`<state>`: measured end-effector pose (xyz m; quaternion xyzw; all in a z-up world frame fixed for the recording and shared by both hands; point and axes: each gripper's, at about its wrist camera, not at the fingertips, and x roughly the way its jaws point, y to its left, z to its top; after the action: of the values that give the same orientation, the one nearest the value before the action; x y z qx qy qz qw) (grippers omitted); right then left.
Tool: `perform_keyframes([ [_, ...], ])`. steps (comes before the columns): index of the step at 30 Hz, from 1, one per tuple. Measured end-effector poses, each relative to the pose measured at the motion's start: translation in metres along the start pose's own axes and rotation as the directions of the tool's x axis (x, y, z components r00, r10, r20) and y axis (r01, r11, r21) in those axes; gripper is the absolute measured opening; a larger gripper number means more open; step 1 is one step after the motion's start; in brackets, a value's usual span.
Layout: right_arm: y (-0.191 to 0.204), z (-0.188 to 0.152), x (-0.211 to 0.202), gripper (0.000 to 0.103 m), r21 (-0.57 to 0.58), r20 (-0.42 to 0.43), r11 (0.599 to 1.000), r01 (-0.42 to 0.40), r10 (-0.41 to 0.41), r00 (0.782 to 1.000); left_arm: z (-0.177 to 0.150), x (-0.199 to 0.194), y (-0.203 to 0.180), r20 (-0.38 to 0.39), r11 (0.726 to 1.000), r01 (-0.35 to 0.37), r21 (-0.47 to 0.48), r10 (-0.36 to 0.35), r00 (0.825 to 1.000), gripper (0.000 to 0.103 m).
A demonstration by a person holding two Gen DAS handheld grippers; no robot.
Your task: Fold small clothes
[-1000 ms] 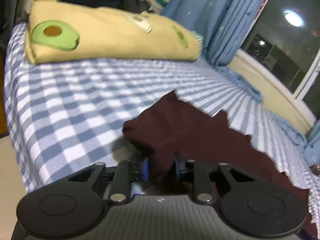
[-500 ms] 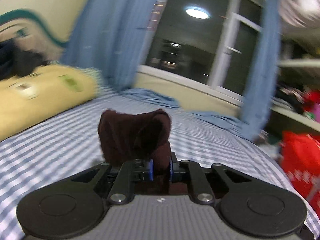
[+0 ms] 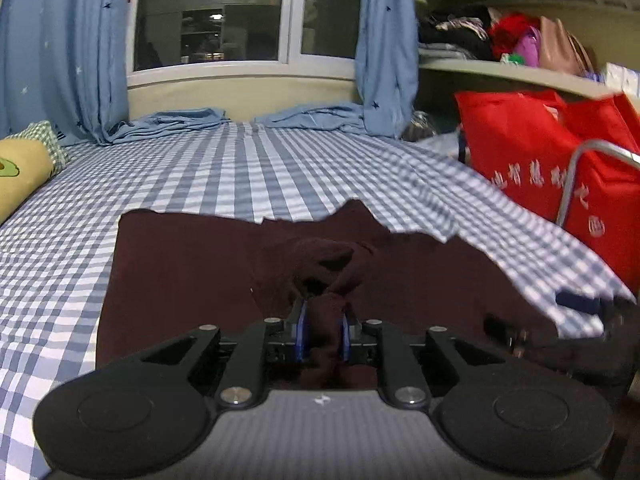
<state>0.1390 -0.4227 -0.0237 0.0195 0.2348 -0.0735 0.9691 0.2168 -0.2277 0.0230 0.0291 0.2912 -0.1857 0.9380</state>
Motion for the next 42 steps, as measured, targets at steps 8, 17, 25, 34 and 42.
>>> perform_keyframes([
  [8, -0.009, 0.031, 0.021, 0.103, 0.131, -0.021, 0.963, -0.235, 0.240, 0.971, -0.019, -0.039, -0.002, 0.040, 0.996, 0.031, 0.086, -0.035, 0.999, 0.082],
  [17, 0.008, 0.062, 0.064, 0.103, 0.372, -0.052, 0.790, -0.487, 0.542, 0.839, -0.051, -0.064, -0.010, 0.074, 0.921, -0.202, 0.334, 0.188, 0.979, 0.091],
  [25, 0.048, 0.077, 0.088, 0.076, 0.374, -0.109, 0.766, -0.524, 0.597, 0.795, -0.048, -0.050, -0.001, 0.007, 0.938, -0.171, 0.303, 0.177, 0.984, 0.060],
  [34, 0.055, 0.075, 0.092, 0.006, 0.378, -0.062, 0.763, -0.524, 0.586, 0.808, -0.043, -0.049, 0.007, 0.014, 0.965, -0.124, 0.232, 0.125, 0.992, 0.019],
  [42, 0.029, 0.099, 0.056, 0.004, 0.304, 0.095, 0.794, -0.526, 0.524, 0.847, -0.024, -0.060, -0.009, 0.090, 0.971, -0.092, 0.221, 0.073, 0.993, 0.014],
])
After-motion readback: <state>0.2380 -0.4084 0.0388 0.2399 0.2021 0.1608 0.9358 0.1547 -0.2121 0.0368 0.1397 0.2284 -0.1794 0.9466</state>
